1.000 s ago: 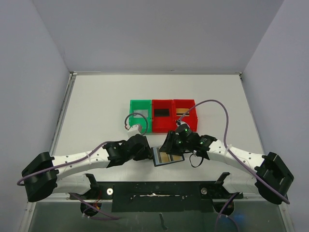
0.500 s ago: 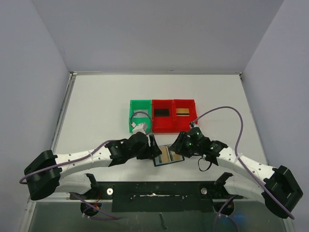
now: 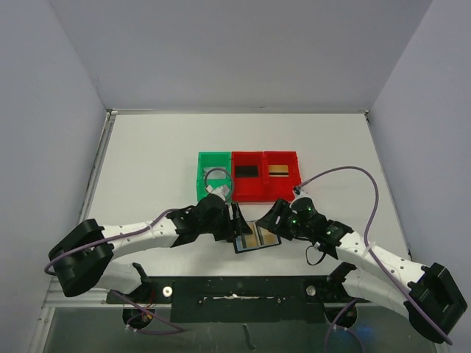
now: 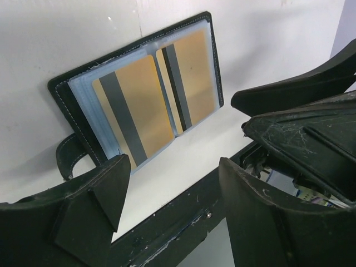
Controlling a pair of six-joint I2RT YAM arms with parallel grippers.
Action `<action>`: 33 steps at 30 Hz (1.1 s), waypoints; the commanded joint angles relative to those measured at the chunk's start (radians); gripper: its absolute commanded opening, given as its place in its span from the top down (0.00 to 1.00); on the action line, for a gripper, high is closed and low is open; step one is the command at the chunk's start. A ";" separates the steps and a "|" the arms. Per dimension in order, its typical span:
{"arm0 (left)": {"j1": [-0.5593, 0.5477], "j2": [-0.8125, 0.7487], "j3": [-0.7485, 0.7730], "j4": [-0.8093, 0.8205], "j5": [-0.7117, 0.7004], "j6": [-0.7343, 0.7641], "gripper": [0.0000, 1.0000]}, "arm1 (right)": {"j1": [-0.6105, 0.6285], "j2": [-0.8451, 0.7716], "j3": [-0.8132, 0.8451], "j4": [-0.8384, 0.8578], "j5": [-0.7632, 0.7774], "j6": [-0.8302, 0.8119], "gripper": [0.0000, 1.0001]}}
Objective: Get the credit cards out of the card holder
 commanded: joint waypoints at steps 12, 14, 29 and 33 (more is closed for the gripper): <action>0.003 0.117 0.021 0.043 0.023 0.003 0.53 | -0.005 0.114 0.013 0.116 -0.105 -0.040 0.53; 0.003 0.128 0.021 0.038 0.016 0.006 0.57 | -0.005 0.151 0.033 0.116 -0.110 -0.053 0.56; 0.006 0.135 0.016 -0.007 -0.020 0.016 0.70 | -0.004 0.344 0.109 0.098 -0.121 -0.109 0.65; 0.006 0.140 0.007 -0.001 -0.016 0.011 0.70 | 0.000 0.371 0.106 0.075 -0.115 -0.123 0.66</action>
